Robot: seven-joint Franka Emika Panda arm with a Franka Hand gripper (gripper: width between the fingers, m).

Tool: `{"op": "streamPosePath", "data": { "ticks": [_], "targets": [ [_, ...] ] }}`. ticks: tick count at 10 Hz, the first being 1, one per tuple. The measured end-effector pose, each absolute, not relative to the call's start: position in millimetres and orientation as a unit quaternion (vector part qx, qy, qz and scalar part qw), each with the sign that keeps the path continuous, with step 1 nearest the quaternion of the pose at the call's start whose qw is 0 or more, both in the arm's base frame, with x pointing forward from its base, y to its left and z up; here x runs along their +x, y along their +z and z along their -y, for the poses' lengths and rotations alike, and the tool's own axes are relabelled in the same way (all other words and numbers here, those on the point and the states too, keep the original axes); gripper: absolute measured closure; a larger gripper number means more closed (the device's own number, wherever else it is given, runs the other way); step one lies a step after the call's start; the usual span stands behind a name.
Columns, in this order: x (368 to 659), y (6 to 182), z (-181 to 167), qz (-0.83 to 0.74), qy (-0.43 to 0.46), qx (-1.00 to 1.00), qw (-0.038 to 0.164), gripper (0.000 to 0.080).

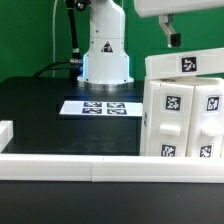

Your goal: Assemble cabinet

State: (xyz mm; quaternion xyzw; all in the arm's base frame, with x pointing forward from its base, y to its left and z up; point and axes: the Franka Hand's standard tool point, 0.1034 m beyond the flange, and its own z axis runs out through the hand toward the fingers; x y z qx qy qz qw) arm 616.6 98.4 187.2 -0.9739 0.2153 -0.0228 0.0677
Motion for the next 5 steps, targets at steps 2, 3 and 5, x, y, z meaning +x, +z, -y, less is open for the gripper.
{"op": "streamPosePath", "data": {
  "ticks": [2,3,5],
  "targets": [
    [617.3,188.0,-98.8,-0.087,-0.034,-0.994,0.053,0.0002],
    [617.2,188.7,-100.6,-0.012,-0.037,-0.998,0.047,0.0002],
    [612.7,187.7,-97.8,0.115,-0.011,-0.992,0.044,0.0002]
  ]
}}
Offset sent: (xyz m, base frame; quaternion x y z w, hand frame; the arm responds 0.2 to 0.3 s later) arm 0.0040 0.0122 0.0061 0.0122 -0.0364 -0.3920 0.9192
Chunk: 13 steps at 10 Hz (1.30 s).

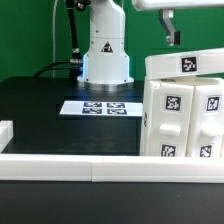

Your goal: Assemble cabinet

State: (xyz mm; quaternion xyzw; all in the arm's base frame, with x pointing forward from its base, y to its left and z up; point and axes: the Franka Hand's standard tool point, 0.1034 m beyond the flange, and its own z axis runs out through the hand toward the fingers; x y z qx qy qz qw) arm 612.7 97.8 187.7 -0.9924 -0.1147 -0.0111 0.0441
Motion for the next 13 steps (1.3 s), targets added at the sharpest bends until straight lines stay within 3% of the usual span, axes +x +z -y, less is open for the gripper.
{"op": "streamPosePath", "data": {
  "ticks": [9,13],
  "targets": [
    [611.2,179.6,-98.0,0.591,-0.014,-0.807,-0.005,0.0002],
    [609.7,167.0,-93.5,0.623,-0.010,-0.782,-0.011,0.0002]
  ]
}}
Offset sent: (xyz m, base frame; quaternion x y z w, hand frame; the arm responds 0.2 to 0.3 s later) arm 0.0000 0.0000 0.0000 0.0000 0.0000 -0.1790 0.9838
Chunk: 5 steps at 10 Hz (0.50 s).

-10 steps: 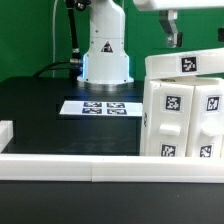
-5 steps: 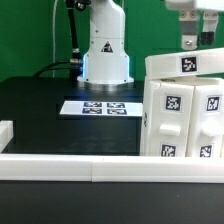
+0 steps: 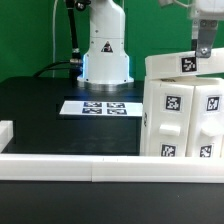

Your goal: Assemble cabinet

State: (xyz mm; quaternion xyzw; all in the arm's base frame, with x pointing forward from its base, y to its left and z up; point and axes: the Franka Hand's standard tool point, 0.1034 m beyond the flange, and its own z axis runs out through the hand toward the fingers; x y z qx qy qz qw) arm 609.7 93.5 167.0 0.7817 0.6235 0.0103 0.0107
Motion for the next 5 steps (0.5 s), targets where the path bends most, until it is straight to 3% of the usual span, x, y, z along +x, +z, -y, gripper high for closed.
{"op": "streamPosePath", "data": {
  "ticks": [1,3,5],
  "targets": [
    [609.7,164.5,-92.4,-0.623,0.009,0.782,0.011,0.0002],
    [609.4,162.5,-90.2,-0.620,0.008,0.785,0.010,0.0242],
    [609.5,162.4,-89.4,-0.611,0.008,0.792,0.010,0.0239]
  ]
}}
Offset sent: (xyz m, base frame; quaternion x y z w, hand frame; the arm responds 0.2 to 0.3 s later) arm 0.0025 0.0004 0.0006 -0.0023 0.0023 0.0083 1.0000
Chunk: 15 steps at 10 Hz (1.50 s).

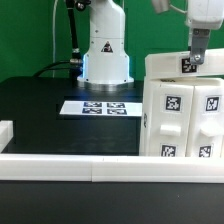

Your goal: Assemble cabinet

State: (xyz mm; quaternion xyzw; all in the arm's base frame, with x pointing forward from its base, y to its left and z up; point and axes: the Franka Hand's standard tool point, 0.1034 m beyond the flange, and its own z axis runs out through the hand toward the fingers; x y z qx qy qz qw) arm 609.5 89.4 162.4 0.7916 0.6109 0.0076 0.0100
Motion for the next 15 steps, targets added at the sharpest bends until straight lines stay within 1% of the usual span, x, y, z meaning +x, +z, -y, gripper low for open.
{"op": "streamPosePath", "data": {
  "ticks": [3,6,11,15],
  "targets": [
    [609.7,162.3,-87.8,-0.585,0.008,0.811,0.010,0.0239],
    [609.7,162.1,-87.5,-0.463,0.009,0.886,0.008,0.0238],
    [609.9,160.9,-86.4,-0.176,0.012,0.984,0.005,0.0238],
    [612.9,160.1,-86.2,0.057,0.025,0.998,0.001,0.0238]
  ]
}}
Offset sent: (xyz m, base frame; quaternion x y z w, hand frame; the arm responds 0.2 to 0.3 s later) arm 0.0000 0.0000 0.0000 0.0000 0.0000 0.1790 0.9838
